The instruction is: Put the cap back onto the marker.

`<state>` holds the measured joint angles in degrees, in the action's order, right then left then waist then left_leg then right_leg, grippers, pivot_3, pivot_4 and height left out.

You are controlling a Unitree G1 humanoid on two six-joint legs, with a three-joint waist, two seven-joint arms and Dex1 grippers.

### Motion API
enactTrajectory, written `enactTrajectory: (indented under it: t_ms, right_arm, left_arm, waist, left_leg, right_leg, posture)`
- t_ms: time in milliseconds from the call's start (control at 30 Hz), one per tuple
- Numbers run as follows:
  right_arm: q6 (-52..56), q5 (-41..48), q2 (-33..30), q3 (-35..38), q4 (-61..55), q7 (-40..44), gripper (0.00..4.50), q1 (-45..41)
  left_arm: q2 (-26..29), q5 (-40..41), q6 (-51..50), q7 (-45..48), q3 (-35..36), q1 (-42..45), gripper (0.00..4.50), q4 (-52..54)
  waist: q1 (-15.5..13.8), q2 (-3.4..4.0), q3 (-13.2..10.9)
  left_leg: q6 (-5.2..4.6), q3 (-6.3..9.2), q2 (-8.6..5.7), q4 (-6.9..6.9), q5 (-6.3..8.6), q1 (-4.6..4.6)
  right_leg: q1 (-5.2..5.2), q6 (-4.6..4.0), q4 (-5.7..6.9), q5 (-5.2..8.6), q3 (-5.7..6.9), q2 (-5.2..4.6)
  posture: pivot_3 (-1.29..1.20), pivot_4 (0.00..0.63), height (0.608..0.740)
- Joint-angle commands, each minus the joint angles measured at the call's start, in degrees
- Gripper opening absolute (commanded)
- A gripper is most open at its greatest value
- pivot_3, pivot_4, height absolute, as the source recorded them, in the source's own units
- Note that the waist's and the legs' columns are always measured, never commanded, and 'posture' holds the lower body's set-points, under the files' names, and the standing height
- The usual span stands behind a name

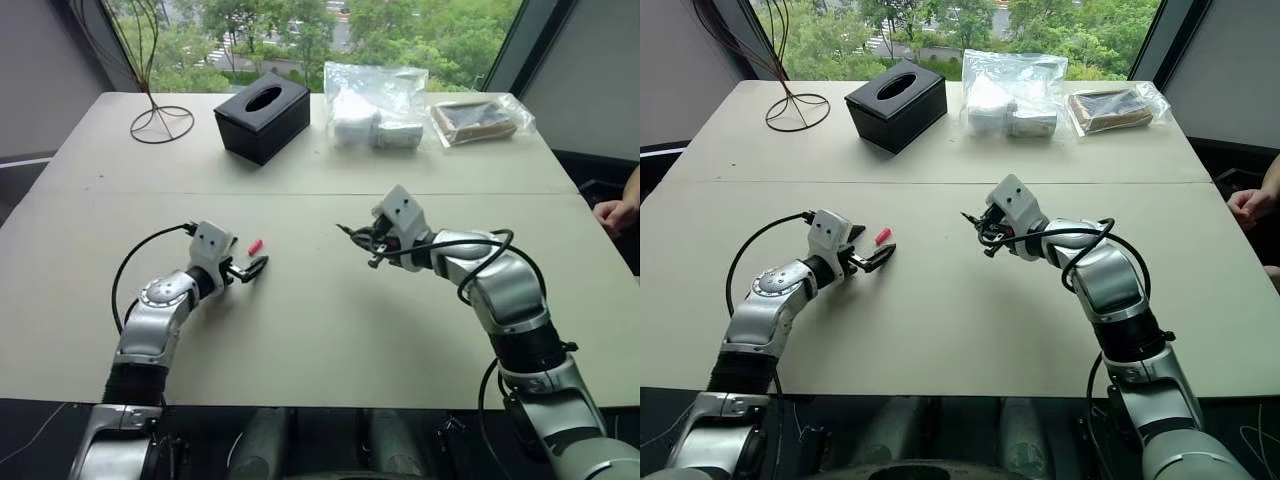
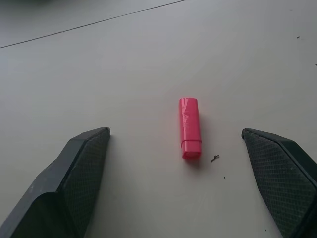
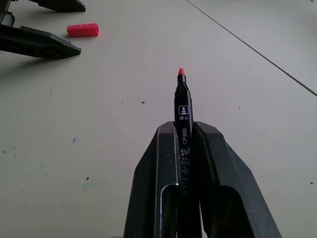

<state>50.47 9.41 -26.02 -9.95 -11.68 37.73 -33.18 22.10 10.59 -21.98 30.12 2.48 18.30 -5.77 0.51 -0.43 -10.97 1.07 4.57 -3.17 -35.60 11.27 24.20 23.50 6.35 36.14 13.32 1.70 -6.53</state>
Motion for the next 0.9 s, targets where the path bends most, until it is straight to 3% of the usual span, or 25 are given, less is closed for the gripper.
enactTrajectory:
  t_ms: [33,267,367,567,600,900]
  right_arm:
    - [-1.3,0.6,1.2,0.7,-1.0,-1.3,0.09,-1.0]
    - [-1.4,1.1,1.3,0.3,-1.6,-1.8,0.09,-0.1]
    - [-1.5,1.0,1.2,0.6,-1.2,-2.0,0.00,-0.2]
    - [-1.8,1.1,0.9,0.9,-0.7,-2.2,0.00,0.0]
    - [-1.9,1.1,0.8,1.0,-0.6,-2.2,0.00,0.0]
    - [-3.9,0.9,-3.1,1.3,1.1,0.4,0.00,0.4]
  left_arm:
    - [-0.9,-1.0,-1.1,-2.4,-0.5,0.6,4.50,1.0]
    - [-0.3,-1.0,-1.1,-2.0,-0.8,0.6,4.50,0.7]
    - [0.2,-1.1,-1.0,-1.4,-1.0,0.6,3.56,0.8]
    - [0.8,-1.0,-0.5,-0.9,-1.2,-0.3,0.38,1.4]
    - [0.9,-1.1,-0.4,-0.8,-1.3,-0.6,0.04,1.5]
    - [2.2,-0.9,2.3,2.3,-2.1,0.0,0.04,1.4]
  waist:
    - [0.0,0.00,0.0]
    - [0.0,0.00,0.0]
    - [0.1,0.00,0.0]
    - [0.3,0.00,0.0]
    - [0.3,0.00,0.0]
    - [0.1,0.00,0.0]
  left_leg:
    - [0.00,0.00,0.00,-0.02,0.00,0.00]
    - [0.00,0.02,0.01,-0.15,0.00,0.00]
    - [0.00,0.03,0.01,-0.15,0.00,0.00]
    - [0.00,0.02,0.02,-0.13,0.00,0.00]
    - [0.00,0.02,0.03,-0.12,0.00,0.00]
    - [0.00,0.01,0.05,-0.10,0.01,0.03]
  right_leg:
    - [-0.01,0.00,0.00,0.00,0.00,0.02]
    - [-0.06,0.00,0.00,0.00,0.01,0.04]
    - [-0.06,-0.01,0.00,0.00,0.01,0.04]
    - [-0.03,-0.01,0.00,0.01,0.01,0.07]
    - [-0.03,-0.02,0.00,0.01,0.01,0.07]
    - [-0.01,-0.02,-0.04,0.01,0.01,0.05]
  posture:
    - [0.00,0.150,0.740]
    - [0.00,0.150,0.740]
    - [0.00,0.150,0.740]
    - [0.00,0.150,0.740]
    - [0.00,0.150,0.740]
    - [0.00,0.150,0.740]
